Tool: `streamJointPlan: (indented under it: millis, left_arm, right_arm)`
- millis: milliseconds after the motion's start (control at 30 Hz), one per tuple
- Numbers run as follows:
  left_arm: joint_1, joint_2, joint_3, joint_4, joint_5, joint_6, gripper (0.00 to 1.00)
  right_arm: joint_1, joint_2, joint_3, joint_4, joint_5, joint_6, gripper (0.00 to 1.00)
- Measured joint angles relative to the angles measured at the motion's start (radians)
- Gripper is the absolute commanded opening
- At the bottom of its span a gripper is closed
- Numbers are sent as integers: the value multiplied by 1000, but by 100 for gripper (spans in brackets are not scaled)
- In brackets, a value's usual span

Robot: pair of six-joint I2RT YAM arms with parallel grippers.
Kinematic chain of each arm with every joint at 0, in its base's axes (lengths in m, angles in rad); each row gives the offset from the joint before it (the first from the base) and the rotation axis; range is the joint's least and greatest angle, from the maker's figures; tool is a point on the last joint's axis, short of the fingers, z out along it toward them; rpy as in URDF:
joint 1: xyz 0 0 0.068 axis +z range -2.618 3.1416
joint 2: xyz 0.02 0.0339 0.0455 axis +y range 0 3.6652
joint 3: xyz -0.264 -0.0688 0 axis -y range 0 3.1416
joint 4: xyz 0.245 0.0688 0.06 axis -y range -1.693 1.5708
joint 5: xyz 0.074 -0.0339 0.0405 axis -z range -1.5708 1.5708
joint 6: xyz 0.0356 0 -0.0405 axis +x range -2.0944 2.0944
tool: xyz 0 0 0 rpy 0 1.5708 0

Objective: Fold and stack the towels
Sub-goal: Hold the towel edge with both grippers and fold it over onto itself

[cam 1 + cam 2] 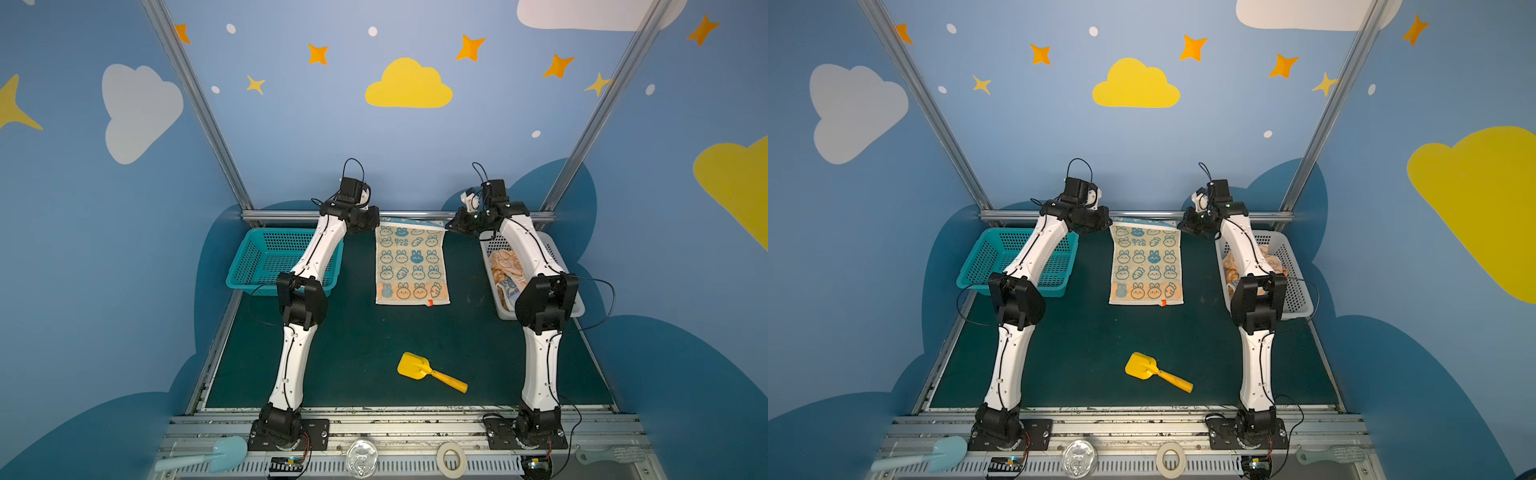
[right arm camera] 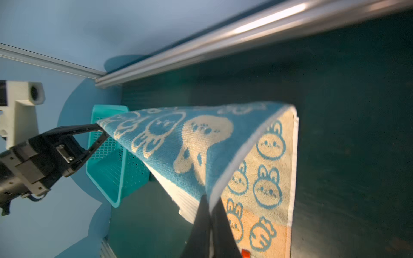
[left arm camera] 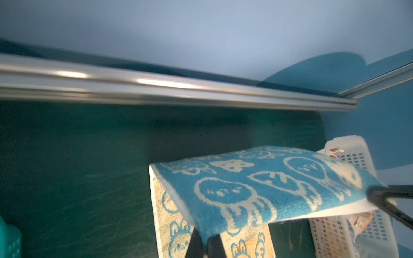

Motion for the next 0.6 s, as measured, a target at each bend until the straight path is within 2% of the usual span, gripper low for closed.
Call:
streamJointPlan:
  millis: [133,233,400,600]
  left_arm:
    - [-12,-59,-228,29,-4,3,3]
    - [-26,-115,-398,66,-11,2,3]
    - [-51,-212,-597,131,-30,0,3]
    - [-66,-254,-681,175,-55,2,3]
  right_arm:
    - [8,-38,-209,47,-10,8,0]
    - [12,-51,-300,54,-10,11,0]
    - [13,-52,-323,13,-8,18,0]
    - [20,-52,-338,-29,1,16,0]
